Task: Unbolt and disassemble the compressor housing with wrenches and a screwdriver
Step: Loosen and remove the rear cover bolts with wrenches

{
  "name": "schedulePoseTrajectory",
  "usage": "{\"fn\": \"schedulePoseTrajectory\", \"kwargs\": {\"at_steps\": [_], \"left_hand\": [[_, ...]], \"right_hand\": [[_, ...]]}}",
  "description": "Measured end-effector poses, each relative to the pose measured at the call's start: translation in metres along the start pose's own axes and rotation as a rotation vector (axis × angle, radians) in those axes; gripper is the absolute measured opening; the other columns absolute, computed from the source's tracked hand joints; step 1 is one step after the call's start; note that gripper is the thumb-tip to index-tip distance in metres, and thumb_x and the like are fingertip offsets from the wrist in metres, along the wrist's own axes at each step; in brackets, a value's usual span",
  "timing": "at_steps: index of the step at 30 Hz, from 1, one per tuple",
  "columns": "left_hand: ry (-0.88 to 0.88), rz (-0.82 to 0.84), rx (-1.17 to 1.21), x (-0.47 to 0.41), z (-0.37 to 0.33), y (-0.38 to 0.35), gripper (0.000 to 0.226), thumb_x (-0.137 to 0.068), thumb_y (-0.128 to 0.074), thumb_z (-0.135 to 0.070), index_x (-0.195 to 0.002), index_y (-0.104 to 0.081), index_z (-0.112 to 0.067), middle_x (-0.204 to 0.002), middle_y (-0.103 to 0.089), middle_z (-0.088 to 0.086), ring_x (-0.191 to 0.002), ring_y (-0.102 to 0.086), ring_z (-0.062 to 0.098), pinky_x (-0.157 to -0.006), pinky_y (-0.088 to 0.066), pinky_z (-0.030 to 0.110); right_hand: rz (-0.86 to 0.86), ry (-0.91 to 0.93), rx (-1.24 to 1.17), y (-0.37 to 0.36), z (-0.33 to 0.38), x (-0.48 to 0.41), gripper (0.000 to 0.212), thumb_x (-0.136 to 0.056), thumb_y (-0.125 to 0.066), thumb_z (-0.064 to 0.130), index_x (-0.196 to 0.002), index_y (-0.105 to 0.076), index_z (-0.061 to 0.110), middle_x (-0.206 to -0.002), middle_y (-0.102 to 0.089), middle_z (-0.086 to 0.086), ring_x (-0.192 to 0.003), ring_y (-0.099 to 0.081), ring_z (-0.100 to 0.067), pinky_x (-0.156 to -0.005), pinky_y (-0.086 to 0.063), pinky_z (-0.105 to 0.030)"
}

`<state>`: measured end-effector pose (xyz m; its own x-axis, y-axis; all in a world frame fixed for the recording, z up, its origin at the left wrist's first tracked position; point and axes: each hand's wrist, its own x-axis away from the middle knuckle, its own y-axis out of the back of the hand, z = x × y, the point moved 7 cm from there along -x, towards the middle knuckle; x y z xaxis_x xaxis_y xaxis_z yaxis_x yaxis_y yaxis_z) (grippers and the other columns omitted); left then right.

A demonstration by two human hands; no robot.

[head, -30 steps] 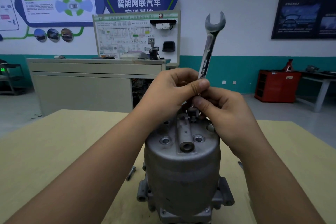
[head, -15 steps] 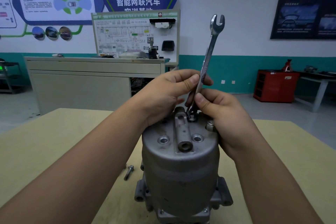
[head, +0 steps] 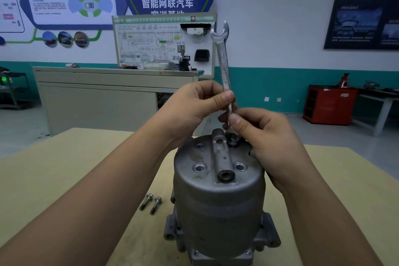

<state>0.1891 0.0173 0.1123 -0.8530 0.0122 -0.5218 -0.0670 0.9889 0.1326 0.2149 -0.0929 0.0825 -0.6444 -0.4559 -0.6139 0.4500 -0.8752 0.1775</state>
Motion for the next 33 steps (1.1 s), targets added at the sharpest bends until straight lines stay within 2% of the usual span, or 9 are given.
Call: {"fn": "schedulePoseTrajectory", "kwargs": {"at_steps": [3,7,12,15,22,27,31,33], "left_hand": [[-0.015,-0.024,0.058,0.004,0.0,0.004,0.015,-0.067,-0.065,-0.024,-0.068,-0.056,-0.011,-0.066,-0.069,-0.002,-0.064,-0.063,0.007,-0.064,-0.048,0.015],[-0.017,-0.017,0.006,0.005,0.007,0.005,0.013,-0.068,-0.065,-0.03,-0.076,-0.069,-0.021,-0.08,-0.071,-0.004,-0.081,-0.062,0.013,-0.083,-0.044,0.029],[-0.057,0.018,0.078,0.002,0.002,0.0,0.01,-0.077,-0.067,-0.022,-0.081,-0.076,-0.022,-0.083,-0.073,-0.007,-0.082,-0.067,0.006,-0.075,-0.05,0.018],[-0.08,0.089,0.062,0.003,-0.004,-0.008,0.021,-0.082,-0.058,-0.016,-0.089,-0.077,-0.026,-0.089,-0.073,-0.008,-0.087,-0.066,0.004,-0.073,-0.05,0.016],[-0.065,0.082,0.04,0.007,-0.003,-0.007,0.011,-0.084,-0.059,-0.017,-0.089,-0.069,-0.015,-0.075,-0.07,-0.007,-0.069,-0.062,0.003,-0.067,-0.049,0.015],[-0.057,0.073,-0.012,0.008,-0.003,-0.007,0.015,-0.081,-0.06,-0.02,-0.08,-0.075,-0.023,-0.075,-0.07,-0.008,-0.07,-0.061,0.005,-0.067,-0.05,0.016],[-0.07,0.053,-0.034,0.009,-0.001,-0.007,0.018,-0.08,-0.059,-0.021,-0.079,-0.076,-0.026,-0.078,-0.069,-0.004,-0.08,-0.058,0.018,-0.075,-0.052,0.024],[-0.074,0.043,-0.024,0.01,-0.001,-0.006,0.019,-0.08,-0.058,-0.02,-0.079,-0.076,-0.026,-0.077,-0.07,-0.005,-0.078,-0.06,0.015,-0.076,-0.052,0.023]], "right_hand": [[-0.028,0.009,0.028,0.001,0.002,0.0,0.028,-0.089,-0.06,0.019,-0.071,-0.072,0.037,-0.081,-0.073,0.008,-0.079,-0.066,-0.004,-0.074,-0.052,-0.023],[-0.009,-0.003,-0.053,-0.001,0.001,0.0,0.026,-0.09,-0.057,0.011,-0.076,-0.07,0.029,-0.069,-0.07,0.008,-0.067,-0.063,-0.001,-0.063,-0.049,-0.015],[-0.018,0.03,-0.165,-0.001,0.004,0.0,0.024,-0.089,-0.054,0.005,-0.08,-0.067,0.023,-0.065,-0.069,0.007,-0.065,-0.064,-0.001,-0.064,-0.05,-0.013],[-0.062,0.051,-0.17,0.002,0.005,-0.001,0.026,-0.089,-0.053,0.004,-0.081,-0.067,0.025,-0.071,-0.07,0.01,-0.071,-0.065,-0.002,-0.069,-0.052,-0.017],[-0.017,0.019,-0.231,-0.002,0.005,-0.001,0.025,-0.089,-0.05,-0.002,-0.084,-0.066,0.018,-0.066,-0.069,0.012,-0.067,-0.063,0.002,-0.069,-0.05,-0.012],[0.015,-0.025,-0.268,-0.003,0.004,0.0,0.026,-0.088,-0.051,0.0,-0.082,-0.067,0.02,-0.069,-0.071,0.009,-0.07,-0.065,0.0,-0.07,-0.053,-0.014],[0.041,-0.051,-0.251,-0.004,0.002,0.001,0.028,-0.088,-0.052,0.004,-0.083,-0.069,0.025,-0.075,-0.073,0.008,-0.076,-0.066,-0.001,-0.075,-0.053,-0.017],[0.034,-0.041,-0.241,-0.003,0.003,0.001,0.029,-0.088,-0.053,0.003,-0.08,-0.07,0.025,-0.075,-0.073,0.009,-0.075,-0.065,0.0,-0.074,-0.052,-0.014]]}}
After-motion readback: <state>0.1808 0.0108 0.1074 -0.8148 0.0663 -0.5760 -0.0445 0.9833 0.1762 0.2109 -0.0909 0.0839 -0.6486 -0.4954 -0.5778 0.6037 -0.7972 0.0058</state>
